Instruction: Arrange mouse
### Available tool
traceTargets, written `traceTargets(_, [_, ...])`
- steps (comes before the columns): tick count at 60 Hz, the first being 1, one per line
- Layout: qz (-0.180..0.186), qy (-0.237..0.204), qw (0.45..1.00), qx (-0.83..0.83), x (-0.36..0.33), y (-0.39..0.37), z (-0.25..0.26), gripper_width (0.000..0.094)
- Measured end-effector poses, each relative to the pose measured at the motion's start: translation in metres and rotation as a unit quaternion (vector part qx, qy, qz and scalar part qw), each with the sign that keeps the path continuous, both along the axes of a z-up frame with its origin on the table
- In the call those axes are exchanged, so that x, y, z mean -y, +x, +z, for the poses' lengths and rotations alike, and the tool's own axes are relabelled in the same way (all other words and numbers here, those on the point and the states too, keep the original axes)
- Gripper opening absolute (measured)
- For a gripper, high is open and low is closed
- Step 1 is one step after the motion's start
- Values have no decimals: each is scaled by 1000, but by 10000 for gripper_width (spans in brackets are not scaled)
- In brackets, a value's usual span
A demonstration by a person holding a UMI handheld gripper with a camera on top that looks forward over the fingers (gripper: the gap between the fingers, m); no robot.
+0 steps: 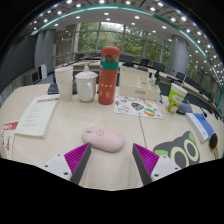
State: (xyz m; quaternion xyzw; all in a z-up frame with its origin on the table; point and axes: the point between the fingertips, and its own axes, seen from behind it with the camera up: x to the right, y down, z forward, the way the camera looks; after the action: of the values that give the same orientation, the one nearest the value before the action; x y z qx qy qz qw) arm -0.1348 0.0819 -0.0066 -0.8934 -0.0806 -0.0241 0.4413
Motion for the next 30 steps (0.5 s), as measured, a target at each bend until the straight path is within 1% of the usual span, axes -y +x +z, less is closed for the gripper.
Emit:
traceTargets(14, [-3,-1,1000,0,-47,-1,-2,851])
traceTargets(20, [1,0,1000,-9,-67,-4,-3,831])
traceTargets(26, [9,-5,1000,-27,-81,-11,-6,770])
traceTargets(28, [13,-7,999,-35,-85,-15,-7,712])
traceTargets(30, [19,-10,999,-45,-87,-18,-8,634])
